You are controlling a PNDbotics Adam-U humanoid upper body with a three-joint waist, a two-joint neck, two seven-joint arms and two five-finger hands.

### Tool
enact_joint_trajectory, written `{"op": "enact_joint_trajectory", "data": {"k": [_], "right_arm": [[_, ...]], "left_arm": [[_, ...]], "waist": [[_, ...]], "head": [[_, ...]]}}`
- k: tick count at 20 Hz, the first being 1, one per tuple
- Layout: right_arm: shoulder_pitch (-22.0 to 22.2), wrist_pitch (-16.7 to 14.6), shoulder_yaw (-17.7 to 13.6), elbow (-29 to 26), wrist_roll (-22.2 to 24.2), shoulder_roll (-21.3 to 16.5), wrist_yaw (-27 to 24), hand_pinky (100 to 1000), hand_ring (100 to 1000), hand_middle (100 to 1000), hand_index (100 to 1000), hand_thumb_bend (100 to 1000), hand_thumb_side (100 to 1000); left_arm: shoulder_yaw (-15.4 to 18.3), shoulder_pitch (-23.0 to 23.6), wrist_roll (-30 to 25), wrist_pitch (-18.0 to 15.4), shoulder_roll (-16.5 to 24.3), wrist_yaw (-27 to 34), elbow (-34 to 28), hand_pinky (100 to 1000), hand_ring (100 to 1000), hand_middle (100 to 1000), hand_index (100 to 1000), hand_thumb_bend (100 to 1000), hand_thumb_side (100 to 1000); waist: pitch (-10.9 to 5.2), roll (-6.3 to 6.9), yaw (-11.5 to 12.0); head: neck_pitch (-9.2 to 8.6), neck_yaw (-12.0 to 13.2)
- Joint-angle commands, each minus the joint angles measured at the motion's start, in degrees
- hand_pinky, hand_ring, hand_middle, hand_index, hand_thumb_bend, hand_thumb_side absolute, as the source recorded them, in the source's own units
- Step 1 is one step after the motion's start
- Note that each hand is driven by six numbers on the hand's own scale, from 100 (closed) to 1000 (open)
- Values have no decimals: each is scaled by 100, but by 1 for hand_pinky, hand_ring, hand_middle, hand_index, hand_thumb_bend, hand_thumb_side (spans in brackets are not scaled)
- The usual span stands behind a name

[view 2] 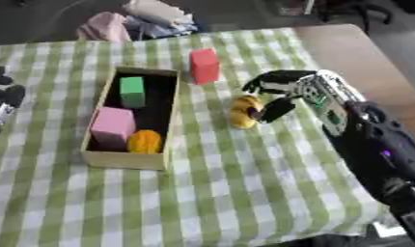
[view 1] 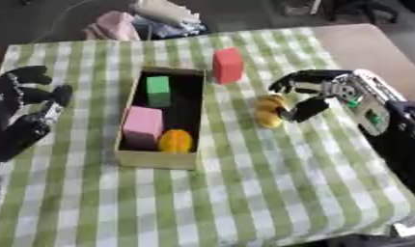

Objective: Pick up objects on the table and place them in the box.

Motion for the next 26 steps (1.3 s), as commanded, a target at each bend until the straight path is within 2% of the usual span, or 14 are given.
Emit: {"op": "enact_joint_trajectory", "data": {"k": [1, 2, 5, 7, 10, 12, 16, 22, 23, 24, 26], "right_arm": [[-133, -146, -78, 30, -149, -45, 326, 834, 790, 777, 876, 100, 399], [-133, -177, -86, 45, -217, -34, 387, 830, 779, 763, 865, 100, 399], [-134, -236, -118, 66, -489, -9, 506, 800, 702, 649, 775, 100, 387], [-127, -238, -140, 61, -795, 5, 554, 773, 639, 528, 661, 100, 365], [-120, -207, -190, 15, -1418, 10, 575, 741, 575, 409, 512, 100, 309], [-110, -170, -223, -4, -1844, 1, 537, 731, 563, 361, 464, 100, 282], [-142, -98, -274, -9, -2334, -35, 380, 720, 553, 328, 433, 100, 248], [-518, 8, -350, -254, -2299, -61, -317, 701, 540, 315, 430, 100, 212], [-603, 11, -341, -316, -2259, -40, -415, 701, 539, 316, 430, 100, 476], [-694, 9, -323, -377, -2215, 8, -502, 699, 538, 314, 432, 100, 208], [-849, -17, -247, -459, -2090, 139, -639, 702, 544, 323, 441, 100, 208]], "left_arm": [[40, -12, -20, 14, 9, -80, -52, 779, 660, 690, 822, 415, 572], [41, -6, -18, 17, 3, -87, -53, 779, 660, 690, 822, 408, 574], [38, 3, -11, 24, -12, -86, -61, 780, 659, 689, 823, 386, 581], [38, 4, -8, 27, -24, -86, -61, 779, 659, 689, 823, 377, 584], [41, 7, -5, 29, -39, -86, -59, 779, 658, 688, 823, 371, 586], [45, 13, 1, 30, -49, -83, -56, 779, 657, 687, 823, 367, 588], [61, 23, 18, 30, -62, -86, -49, 779, 656, 686, 823, 361, 590], [108, 32, 67, 28, -89, -108, -68, 779, 656, 685, 822, 354, 589], [115, 34, 73, 30, -89, -122, -74, 779, 657, 685, 823, 354, 589], [123, 33, 80, 31, -96, -142, -85, 780, 658, 685, 822, 351, 587], [151, 23, 109, 34, -104, -174, -118, 786, 663, 686, 822, 352, 580]], "waist": [[9, -56, 13], [9, -54, 16], [8, -51, 22], [7, -50, 24], [7, -49, 27], [8, -49, 30], [5, -57, 36], [-12, -64, 57], [-16, -59, 63], [-20, -49, 76], [-23, -31, 111]], "head": [[-66, -22], [-66, -24], [-64, -31], [-63, -31], [-65, -40], [-70, -47], [-76, -53], [-46, -87], [-41, -99], [-43, -122], [-46, -171]]}}
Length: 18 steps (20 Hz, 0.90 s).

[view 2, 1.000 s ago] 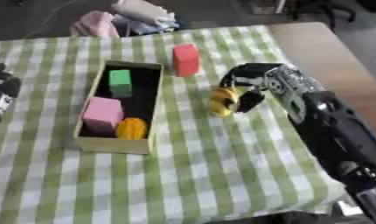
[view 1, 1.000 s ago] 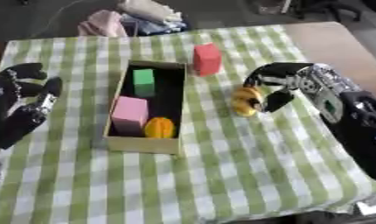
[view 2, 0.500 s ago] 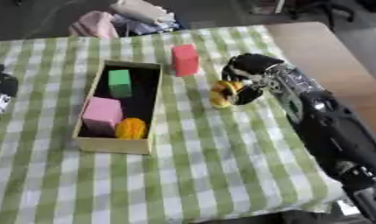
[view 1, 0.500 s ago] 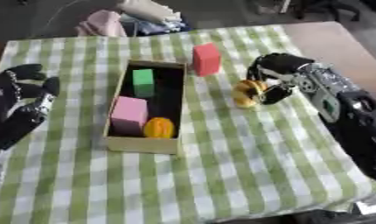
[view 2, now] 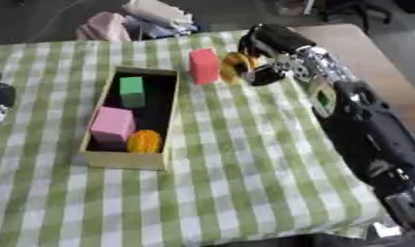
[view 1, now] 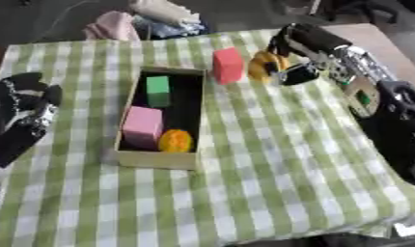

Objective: Pick up objects on the table and place them in the box.

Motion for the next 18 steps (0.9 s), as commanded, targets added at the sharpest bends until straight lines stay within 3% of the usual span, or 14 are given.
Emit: {"op": "enact_joint_trajectory", "data": {"k": [1, 11, 13, 18], "right_arm": [[-279, -44, 75, -247, 194, 96, -245, 703, 545, 325, 443, 100, 208], [-414, -529, 611, -347, 1201, 939, -138, 734, 601, 401, 520, 100, 227], [-380, -619, 681, -288, 1409, 1062, -33, 746, 623, 443, 559, 100, 237], [-309, -804, 776, -202, 1723, 1267, 308, 775, 696, 610, 757, 100, 257]], "left_arm": [[105, -53, 69, -3, 23, -65, -135, 787, 664, 686, 822, 351, 579], [309, -160, 270, 46, 50, -201, -297, 795, 670, 688, 823, 357, 562], [307, -163, 262, 47, 39, -201, -296, 793, 672, 689, 822, 360, 566], [313, -171, 220, 42, 23, -203, -269, 800, 671, 689, 823, 361, 570]], "waist": [[-24, -23, 39], [-2, 39, 192], [6, 39, 208], [19, 24, 210]], "head": [[-47, -83], [-37, -253], [-35, -267], [-38, -276]]}}
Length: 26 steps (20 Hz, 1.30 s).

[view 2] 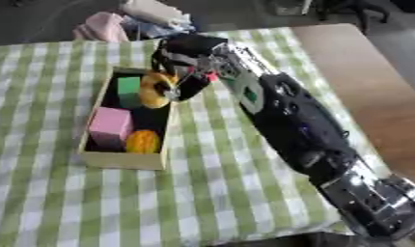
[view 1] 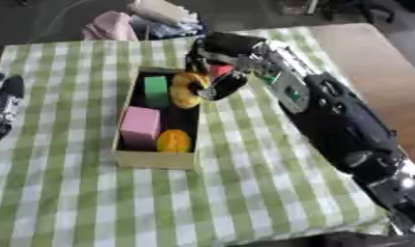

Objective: Pick up objects on the table and place them in the box.

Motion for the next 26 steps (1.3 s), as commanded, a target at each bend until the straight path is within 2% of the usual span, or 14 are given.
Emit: {"op": "enact_joint_trajectory", "data": {"k": [1, 4, 5, 8, 10, 11, 16, 18, 21, 24, 25, 26], "right_arm": [[-90, -108, 30, -48, 149, 55, 226, 781, 709, 641, 805, 100, 260], [-90, -128, 65, -145, 157, 78, 465, 793, 740, 727, 891, 100, 268], [-80, -105, 57, -162, 132, 79, 494, 790, 743, 750, 913, 100, 374], [-65, 10, -1, -156, 55, 32, 355, 785, 747, 776, 931, 100, 480], [-66, 124, -111, -156, 6, -69, 116, 772, 734, 763, 924, 100, 420], [-70, 209, -201, -155, -33, -151, -29, 769, 730, 756, 920, 100, 351], [-200, 741, -782, 251, -180, -613, -763, 758, 727, 764, 928, 100, 305], [-286, 1008, -1059, 575, -337, -785, -882, 766, 748, 803, 939, 100, 290], [-426, 1358, -1432, 1076, -765, -1002, -798, 790, 799, 872, 950, 100, 206], [-501, 1583, -1691, 1566, -1240, -1122, -695, 816, 849, 912, 964, 100, 262], [-518, 1658, -1774, 1732, -1385, -1135, -680, 823, 869, 921, 968, 100, 317], [-535, 1730, -1848, 1889, -1523, -1136, -682, 824, 871, 921, 968, 100, 334]], "left_arm": [[68, -76, -21, -8, 64, -22, -85, 801, 671, 689, 824, 361, 570], [68, -80, -37, -15, 61, -18, -75, 805, 671, 689, 827, 361, 572], [69, -79, -42, -16, 61, -19, -73, 805, 672, 690, 828, 361, 572], [84, -76, -21, 1, 61, -28, -67, 799, 665, 683, 825, 390, 566], [96, -78, 15, 19, 62, -35, -69, 799, 665, 683, 825, 393, 564], [102, -82, 33, 25, 64, -36, -71, 798, 664, 682, 824, 396, 562], [119, -96, 107, 47, 84, -6, -72, 795, 661, 680, 828, 406, 558], [111, -103, 114, 51, 93, 4, -76, 795, 661, 679, 828, 408, 559], [83, -127, 89, 47, 83, 8, -70, 795, 660, 678, 828, 411, 560], [43, -136, 52, 46, 72, 2, -56, 795, 660, 678, 828, 412, 561], [17, -138, 26, 42, 64, 2, -52, 795, 660, 678, 828, 413, 564], [-8, -145, -7, 36, 51, 4, -49, 795, 660, 678, 828, 413, 564]], "waist": [[-7, 20, 1], [-3, 19, -4], [-1, 19, -7], [3, 19, -19], [4, 16, -24], [5, 12, -20], [13, 0, 52], [21, -15, 99], [40, -38, 188], [61, -58, 297], [71, -58, 340], [79, -56, 383]], "head": [[-41, -13], [-43, -19], [-44, -19], [-45, -10], [-44, -5], [-46, -6], [-89, -2], [-115, -15], [-162, -61], [-206, -113], [-220, -139], [-231, -167]]}}
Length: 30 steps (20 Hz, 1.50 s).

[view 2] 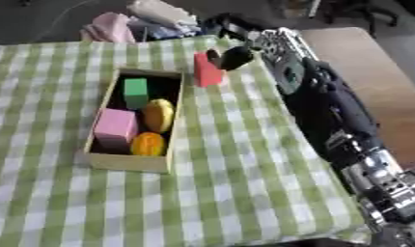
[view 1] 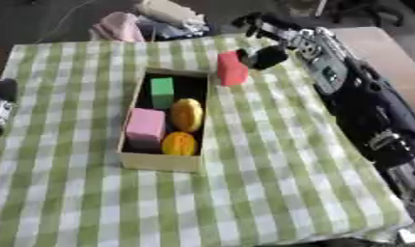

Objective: Pick up objects on the table and place them in the box.

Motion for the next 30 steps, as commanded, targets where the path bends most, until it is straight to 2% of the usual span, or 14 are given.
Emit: {"op": "enact_joint_trajectory", "data": {"k": [1, 4, 7, 16, 21, 25, 27, 30], "right_arm": [[-185, 210, -278, 437, -427, -191, 28, 820, 870, 918, 967, 100, 406], [-217, 230, -359, 778, -538, -178, -39, 823, 874, 919, 970, 100, 515], [-225, 200, -406, 986, -497, -169, -70, 818, 870, 914, 969, 100, 575], [-183, 214, -468, 1222, -568, -88, -86, 812, 867, 913, 970, 100, 662], [-170, 245, -461, 1264, -618, -26, 15, 802, 859, 906, 962, 100, 653], [-173, 197, -433, 1265, -489, 39, 81, 800, 858, 904, 951, 100, 649], [-180, 212, -432, 1259, -466, 66, 141, 804, 862, 908, 954, 100, 604], [-191, 348, -434, 1239, -665, 94, 340, 818, 875, 919, 969, 100, 501]], "left_arm": [[-49, -92, -84, -21, 34, 4, -52, 795, 659, 677, 828, 414, 564], [-150, -125, -193, -45, 16, 23, -47, 796, 660, 678, 829, 413, 569], [-216, -151, -300, -69, -1, 20, -53, 797, 660, 678, 829, 411, 569], [-268, -162, -396, -88, -38, 2, -65, 798, 660, 677, 829, 409, 572], [-289, -171, -449, -100, -60, -31, -72, 800, 661, 677, 829, 407, 574], [-302, -173, -471, -103, -79, -35, -73, 800, 661, 677, 829, 406, 576], [-314, -181, -488, -108, -88, -35, -71, 800, 661, 677, 829, 405, 577], [-323, -193, -502, -114, -97, -39, -69, 801, 661, 677, 829, 402, 577]], "waist": [[14, -53, 80], [40, -52, 221], [62, -51, 333], [101, -54, 437], [120, -42, 471], [129, -40, 494], [132, -41, 507], [136, -47, 539]], "head": [[-103, -98], [-137, -169], [-169, -218], [-214, -243], [-236, -273], [-260, -307], [-269, -324], [-277, -364]]}}
